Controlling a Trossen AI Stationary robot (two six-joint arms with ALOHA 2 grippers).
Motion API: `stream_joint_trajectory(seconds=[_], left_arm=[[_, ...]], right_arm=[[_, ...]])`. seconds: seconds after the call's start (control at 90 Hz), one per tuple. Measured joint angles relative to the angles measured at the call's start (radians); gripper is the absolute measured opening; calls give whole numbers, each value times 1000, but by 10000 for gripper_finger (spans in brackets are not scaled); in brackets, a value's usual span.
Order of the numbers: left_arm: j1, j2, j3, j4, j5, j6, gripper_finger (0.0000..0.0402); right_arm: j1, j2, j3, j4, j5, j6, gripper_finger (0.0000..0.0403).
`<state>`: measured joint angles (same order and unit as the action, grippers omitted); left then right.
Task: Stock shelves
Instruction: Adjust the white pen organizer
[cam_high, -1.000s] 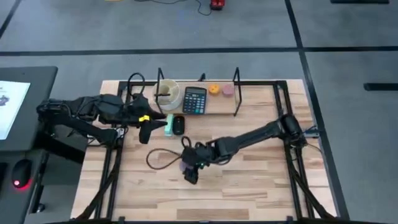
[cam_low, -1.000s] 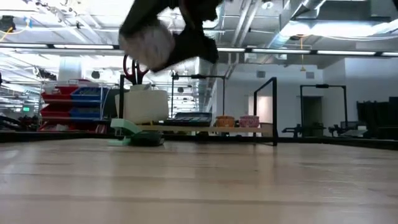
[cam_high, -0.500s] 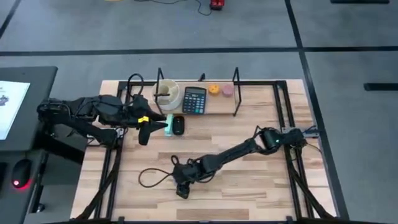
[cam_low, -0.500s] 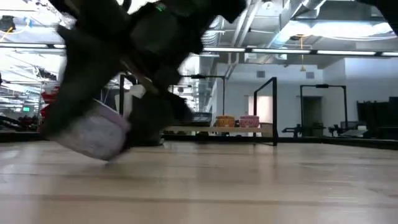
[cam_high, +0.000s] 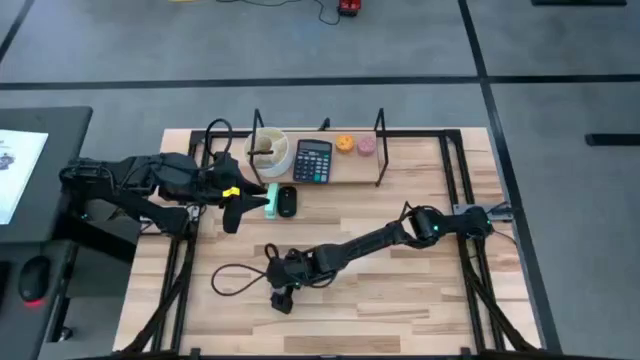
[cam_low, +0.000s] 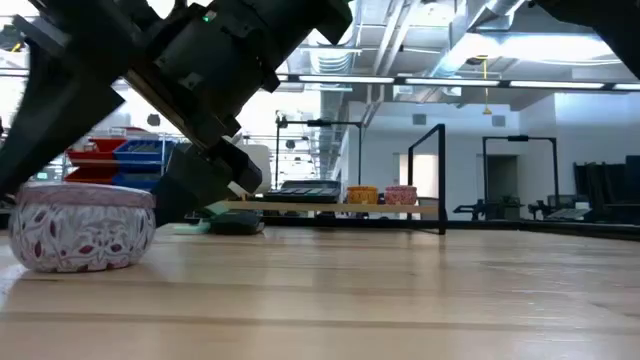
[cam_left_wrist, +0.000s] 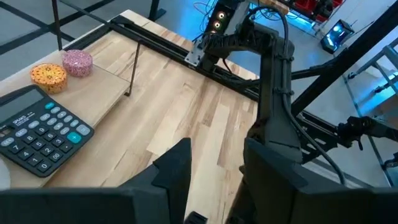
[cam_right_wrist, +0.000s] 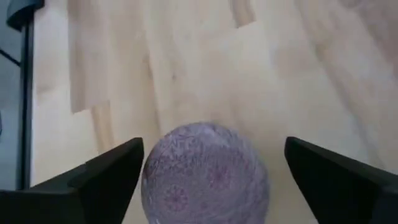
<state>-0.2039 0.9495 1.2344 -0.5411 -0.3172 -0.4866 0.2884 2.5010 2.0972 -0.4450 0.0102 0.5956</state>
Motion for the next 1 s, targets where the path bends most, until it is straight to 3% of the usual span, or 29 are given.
stream_joint_trajectory(seconds=[0.167, 0.4, 0.489, 0.733, 0.856, 1.0], left_arm=[[0, 0, 0, -4, 0, 0, 125], [0, -2, 1, -122, -36, -19, 125], [0, -2, 1, -231, -96, -93, 125], [24, 9, -20, -566, -320, -422, 122], [79, 9, -82, -613, -367, -504, 92], [171, 10, -169, -600, -369, -509, 27]], right_arm=[[6, -58, 0, -55, -17, -49, 341], [60, -227, 2, -283, 199, -82, 327], [76, -289, 0, -441, 292, -70, 316], [102, -465, 0, -732, 352, -73, 286], [113, -543, 0, -787, 405, -73, 282], [125, -616, 0, -848, 469, -35, 282]])
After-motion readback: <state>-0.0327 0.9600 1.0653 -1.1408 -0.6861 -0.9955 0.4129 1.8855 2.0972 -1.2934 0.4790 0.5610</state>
